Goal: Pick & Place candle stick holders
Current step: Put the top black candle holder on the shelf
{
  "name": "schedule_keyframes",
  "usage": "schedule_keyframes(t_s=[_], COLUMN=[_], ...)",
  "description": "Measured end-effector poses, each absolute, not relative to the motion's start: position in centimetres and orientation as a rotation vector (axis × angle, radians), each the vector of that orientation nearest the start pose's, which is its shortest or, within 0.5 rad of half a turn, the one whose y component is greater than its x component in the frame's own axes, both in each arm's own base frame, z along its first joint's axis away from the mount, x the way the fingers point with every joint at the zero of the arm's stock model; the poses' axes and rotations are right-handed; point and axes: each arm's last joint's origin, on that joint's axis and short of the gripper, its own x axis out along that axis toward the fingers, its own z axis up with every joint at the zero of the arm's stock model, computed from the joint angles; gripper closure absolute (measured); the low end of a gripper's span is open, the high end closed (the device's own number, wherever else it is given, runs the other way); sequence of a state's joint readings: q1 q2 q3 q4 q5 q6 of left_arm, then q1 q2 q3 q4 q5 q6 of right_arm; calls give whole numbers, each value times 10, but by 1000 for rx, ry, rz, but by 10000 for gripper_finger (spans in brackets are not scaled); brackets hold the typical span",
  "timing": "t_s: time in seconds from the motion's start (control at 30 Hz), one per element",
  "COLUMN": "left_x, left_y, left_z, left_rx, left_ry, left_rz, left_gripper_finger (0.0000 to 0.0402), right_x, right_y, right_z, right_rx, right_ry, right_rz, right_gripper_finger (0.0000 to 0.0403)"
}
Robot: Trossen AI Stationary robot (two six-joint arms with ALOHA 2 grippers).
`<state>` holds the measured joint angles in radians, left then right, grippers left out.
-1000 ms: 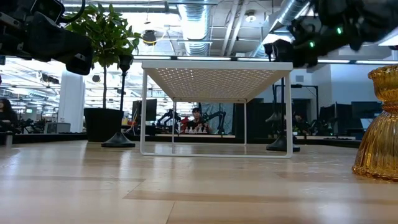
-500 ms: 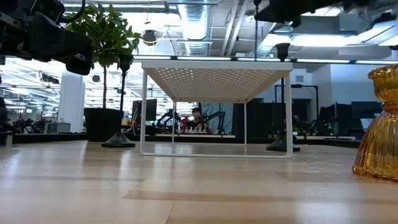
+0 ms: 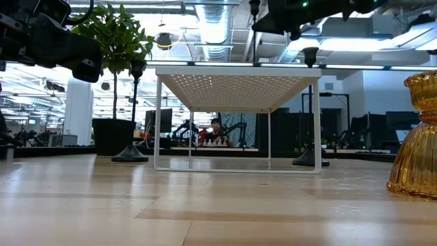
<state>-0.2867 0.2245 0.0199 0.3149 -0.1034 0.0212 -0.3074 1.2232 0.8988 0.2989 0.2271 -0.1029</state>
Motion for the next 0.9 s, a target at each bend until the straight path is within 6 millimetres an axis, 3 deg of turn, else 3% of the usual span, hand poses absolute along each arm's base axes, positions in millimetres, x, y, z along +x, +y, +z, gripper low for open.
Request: schedule_keyframes(t_s=[0.23, 0.9], left_x=[107, 107], left_y=[-28, -28], left_z=[182, 182], left_rx=[0, -1], left_ry=[-110, -110], left_rz=[-182, -182], left_gripper_finger=[392, 392], right_x=[260, 272], right_y=[-100, -111], right_z=[321, 310], right_rx=[-24, 17], right_ry=[135, 128], right_rz=[-553, -530], right_gripper_finger=[403, 403])
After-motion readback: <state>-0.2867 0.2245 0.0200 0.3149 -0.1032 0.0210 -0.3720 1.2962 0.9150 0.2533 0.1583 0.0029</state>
